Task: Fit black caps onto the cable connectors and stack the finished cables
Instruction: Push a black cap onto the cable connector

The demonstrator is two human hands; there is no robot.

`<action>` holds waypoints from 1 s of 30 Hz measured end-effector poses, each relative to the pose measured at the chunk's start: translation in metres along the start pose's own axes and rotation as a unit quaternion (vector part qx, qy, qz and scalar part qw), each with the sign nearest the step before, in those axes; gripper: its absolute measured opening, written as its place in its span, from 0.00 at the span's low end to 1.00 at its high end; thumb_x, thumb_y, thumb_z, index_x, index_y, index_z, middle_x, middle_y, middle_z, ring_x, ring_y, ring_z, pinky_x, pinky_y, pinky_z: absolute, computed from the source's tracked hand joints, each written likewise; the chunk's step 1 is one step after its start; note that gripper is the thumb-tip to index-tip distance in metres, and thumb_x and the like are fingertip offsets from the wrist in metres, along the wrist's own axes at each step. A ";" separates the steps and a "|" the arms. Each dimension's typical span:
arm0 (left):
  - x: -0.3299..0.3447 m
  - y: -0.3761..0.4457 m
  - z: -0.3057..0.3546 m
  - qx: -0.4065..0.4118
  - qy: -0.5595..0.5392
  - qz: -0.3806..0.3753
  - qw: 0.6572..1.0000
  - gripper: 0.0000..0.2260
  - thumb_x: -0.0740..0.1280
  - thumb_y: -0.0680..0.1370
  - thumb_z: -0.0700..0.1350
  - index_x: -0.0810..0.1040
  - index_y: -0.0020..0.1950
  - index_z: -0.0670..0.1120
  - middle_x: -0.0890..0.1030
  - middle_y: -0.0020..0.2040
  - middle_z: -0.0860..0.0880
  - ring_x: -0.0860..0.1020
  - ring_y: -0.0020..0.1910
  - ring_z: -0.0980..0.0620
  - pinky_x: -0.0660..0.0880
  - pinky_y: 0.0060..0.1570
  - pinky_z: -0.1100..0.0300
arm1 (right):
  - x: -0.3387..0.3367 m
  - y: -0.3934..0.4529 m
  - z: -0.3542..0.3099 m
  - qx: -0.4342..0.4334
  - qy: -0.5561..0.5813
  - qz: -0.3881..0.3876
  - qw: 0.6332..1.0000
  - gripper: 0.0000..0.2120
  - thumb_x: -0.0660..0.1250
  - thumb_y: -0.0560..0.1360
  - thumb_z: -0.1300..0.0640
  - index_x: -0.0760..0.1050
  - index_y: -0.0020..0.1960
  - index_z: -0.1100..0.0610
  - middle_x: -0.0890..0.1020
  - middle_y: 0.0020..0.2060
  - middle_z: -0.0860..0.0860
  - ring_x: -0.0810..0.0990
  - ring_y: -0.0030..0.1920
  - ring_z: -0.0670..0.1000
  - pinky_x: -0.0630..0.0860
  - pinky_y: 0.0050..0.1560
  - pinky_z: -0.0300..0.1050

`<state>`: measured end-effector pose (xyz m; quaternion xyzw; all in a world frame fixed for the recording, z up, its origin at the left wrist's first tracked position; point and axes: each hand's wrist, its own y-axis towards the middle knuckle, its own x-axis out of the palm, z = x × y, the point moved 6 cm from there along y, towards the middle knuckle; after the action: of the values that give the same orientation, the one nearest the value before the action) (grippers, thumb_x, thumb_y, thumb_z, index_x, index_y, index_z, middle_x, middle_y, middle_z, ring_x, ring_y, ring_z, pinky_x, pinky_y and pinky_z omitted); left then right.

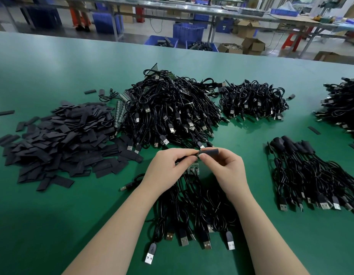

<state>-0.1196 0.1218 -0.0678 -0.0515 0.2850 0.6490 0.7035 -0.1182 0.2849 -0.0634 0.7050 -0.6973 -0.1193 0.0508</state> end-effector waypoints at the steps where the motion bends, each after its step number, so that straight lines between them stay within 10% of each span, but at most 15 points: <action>1: 0.000 0.000 0.000 -0.001 0.001 0.000 1.000 0.12 0.65 0.76 0.55 0.76 0.58 0.70 0.80 0.52 0.71 0.78 0.53 0.68 0.78 0.55 0.56 | 0.000 0.000 -0.001 -0.003 -0.010 0.001 1.000 0.15 0.75 0.73 0.62 0.85 0.42 0.40 0.86 0.39 0.44 0.82 0.39 0.41 0.76 0.42 0.30; 30: 0.002 0.000 -0.005 -0.019 0.031 -0.025 0.999 0.09 0.67 0.78 0.54 0.81 0.56 0.64 0.82 0.51 0.66 0.77 0.54 0.67 0.77 0.54 0.55 | -0.009 0.003 -0.002 -0.001 -0.119 -0.033 0.992 0.10 0.75 0.73 0.57 0.83 0.42 0.41 0.86 0.39 0.42 0.80 0.37 0.40 0.76 0.40 0.39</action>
<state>-0.1215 0.1215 -0.0729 -0.0916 0.2930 0.6349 0.7090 -0.1204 0.2940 -0.0594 0.7080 -0.6749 -0.2050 -0.0355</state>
